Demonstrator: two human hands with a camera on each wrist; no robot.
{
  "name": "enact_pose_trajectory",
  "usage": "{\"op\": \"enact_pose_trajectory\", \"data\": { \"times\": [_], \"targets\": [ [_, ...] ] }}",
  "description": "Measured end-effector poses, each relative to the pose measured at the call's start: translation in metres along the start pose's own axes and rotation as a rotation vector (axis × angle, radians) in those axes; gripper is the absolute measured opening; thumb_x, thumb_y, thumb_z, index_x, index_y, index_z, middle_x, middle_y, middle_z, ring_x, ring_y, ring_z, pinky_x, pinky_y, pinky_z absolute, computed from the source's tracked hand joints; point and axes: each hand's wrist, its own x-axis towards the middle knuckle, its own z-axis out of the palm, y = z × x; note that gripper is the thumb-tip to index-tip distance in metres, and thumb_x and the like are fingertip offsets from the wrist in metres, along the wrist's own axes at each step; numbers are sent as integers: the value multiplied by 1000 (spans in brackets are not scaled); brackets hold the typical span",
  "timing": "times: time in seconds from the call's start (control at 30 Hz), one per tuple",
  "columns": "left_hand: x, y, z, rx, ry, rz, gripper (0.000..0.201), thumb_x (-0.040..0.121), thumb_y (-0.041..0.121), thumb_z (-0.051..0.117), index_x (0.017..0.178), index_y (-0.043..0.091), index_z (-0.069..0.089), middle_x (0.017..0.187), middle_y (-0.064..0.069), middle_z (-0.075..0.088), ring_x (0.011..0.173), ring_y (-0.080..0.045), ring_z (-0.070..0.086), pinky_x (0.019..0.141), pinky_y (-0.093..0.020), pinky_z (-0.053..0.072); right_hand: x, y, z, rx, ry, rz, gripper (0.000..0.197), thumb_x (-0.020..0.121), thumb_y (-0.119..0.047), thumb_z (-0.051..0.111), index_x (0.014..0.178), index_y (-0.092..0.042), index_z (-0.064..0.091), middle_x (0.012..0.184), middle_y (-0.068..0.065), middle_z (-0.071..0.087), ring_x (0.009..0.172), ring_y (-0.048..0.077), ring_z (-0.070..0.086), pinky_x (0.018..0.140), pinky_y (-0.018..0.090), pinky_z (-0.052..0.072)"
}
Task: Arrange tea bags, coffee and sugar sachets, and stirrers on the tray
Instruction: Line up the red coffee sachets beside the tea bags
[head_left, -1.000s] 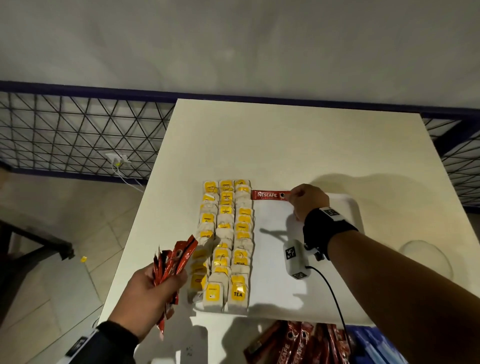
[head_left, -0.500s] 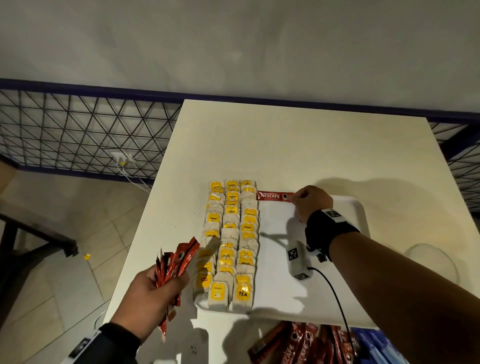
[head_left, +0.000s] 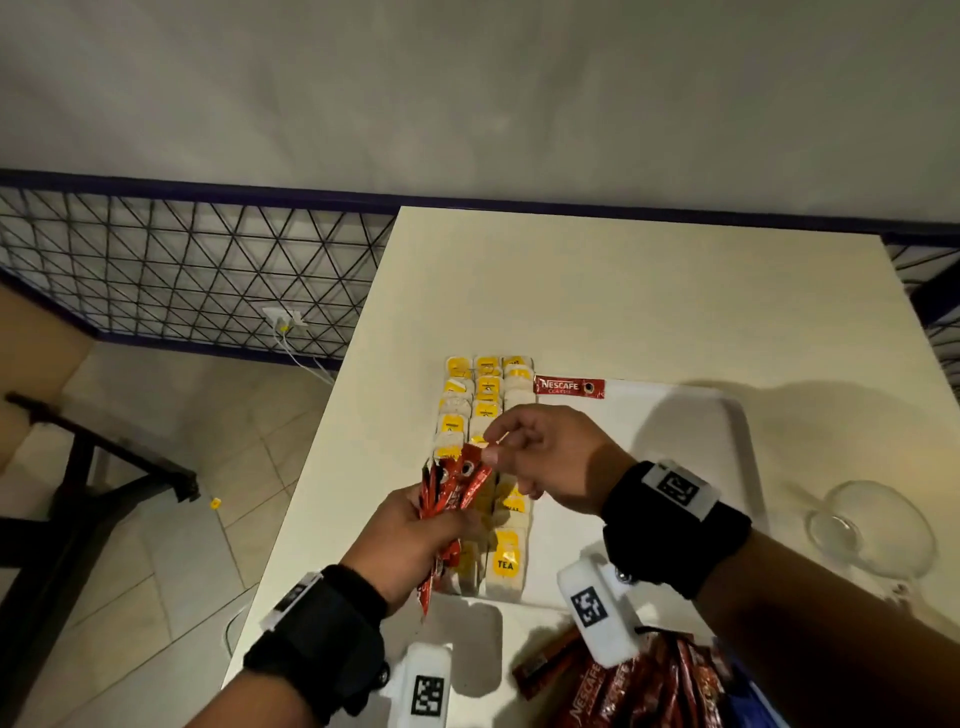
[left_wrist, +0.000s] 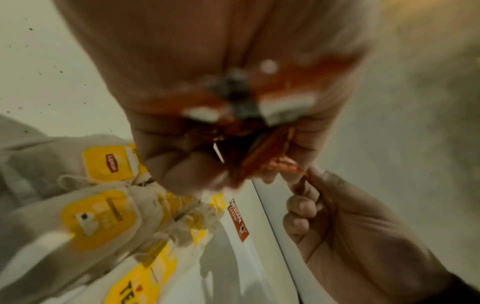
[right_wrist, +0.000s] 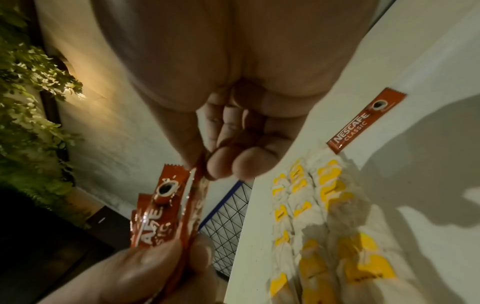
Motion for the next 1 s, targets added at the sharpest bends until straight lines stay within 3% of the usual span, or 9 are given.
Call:
{"op": "enact_pose_trajectory", "data": {
  "times": [0.1, 0.17, 0.3, 0.47, 0.6, 0.7, 0.77, 0.87, 1.0],
  "targets": [
    [-3, 0, 5, -117, 16, -36, 8, 82, 5, 69, 77, 3, 64, 60, -7, 63, 54, -22, 63, 44, -25, 47, -12, 3, -6, 66, 38, -24, 11, 90, -11, 65, 98, -18, 63, 59, -7, 58, 47, 6, 55, 53, 21, 46],
    [-4, -2, 6, -172, 14, -71, 13, 77, 14, 69, 73, 4, 62, 59, -11, 56, 51, -25, 56, 43, -27, 45, -18, 4, -12, 88, 33, -48, 15, 89, -9, 66, 95, -22, 65, 59, -7, 61, 50, 7, 57, 53, 18, 46],
    [-4, -3, 7, -231, -26, -133, 20, 73, 15, 74, 66, 3, 59, 55, -10, 50, 42, -22, 48, 44, -27, 43, -31, 6, -22, -7, -51, -70, 21, 83, -5, 71, 85, -26, 71, 68, -7, 67, 62, 5, 61, 61, 17, 48],
    [-7, 3, 12, -362, 35, -80, 19, 82, 17, 60, 89, 0, 61, 67, -12, 59, 40, -18, 46, 40, -25, 42, -32, 10, -39, -176, 173, -143, 20, 89, -20, 66, 75, -34, 69, 72, -17, 64, 61, -2, 54, 62, 19, 39],
    [-8, 6, 13, -202, 148, 75, 25, 84, 24, 64, 98, 4, 68, 73, -13, 62, 47, -22, 48, 47, -30, 46, -29, 17, -42, -198, 231, -138, 18, 90, -25, 64, 74, -33, 68, 70, -24, 62, 59, -8, 53, 62, 19, 34],
    [-6, 12, 17, 50, 195, 150, 24, 83, 26, 70, 94, 5, 67, 68, -17, 60, 57, -33, 57, 56, -36, 53, -28, 14, -38, -190, 217, -147, 13, 91, -23, 64, 80, -27, 69, 73, -14, 66, 57, -7, 53, 58, 14, 34],
    [-2, 14, 19, 154, 245, 187, 15, 88, 18, 67, 88, 3, 66, 67, -16, 59, 57, -29, 56, 53, -30, 52, -27, 18, -37, -79, 219, -147, 11, 90, -20, 65, 81, -25, 69, 74, -9, 65, 53, -3, 51, 57, 15, 37],
    [5, 16, 20, 176, 259, 172, 16, 89, 15, 66, 82, 1, 63, 61, -12, 54, 53, -26, 51, 49, -28, 49, -26, 28, -36, -9, 229, -82, 13, 89, -17, 66, 80, -26, 69, 67, -6, 63, 48, 4, 45, 54, 24, 41],
    [10, 8, 11, 200, 282, 118, 26, 89, 18, 67, 89, -7, 60, 58, -11, 50, 51, -23, 50, 50, -31, 47, -10, 55, -56, 25, 369, 4, 13, 90, -14, 64, 80, -20, 70, 45, -12, 53, 42, 8, 41, 46, 22, 38]
  ]
}}
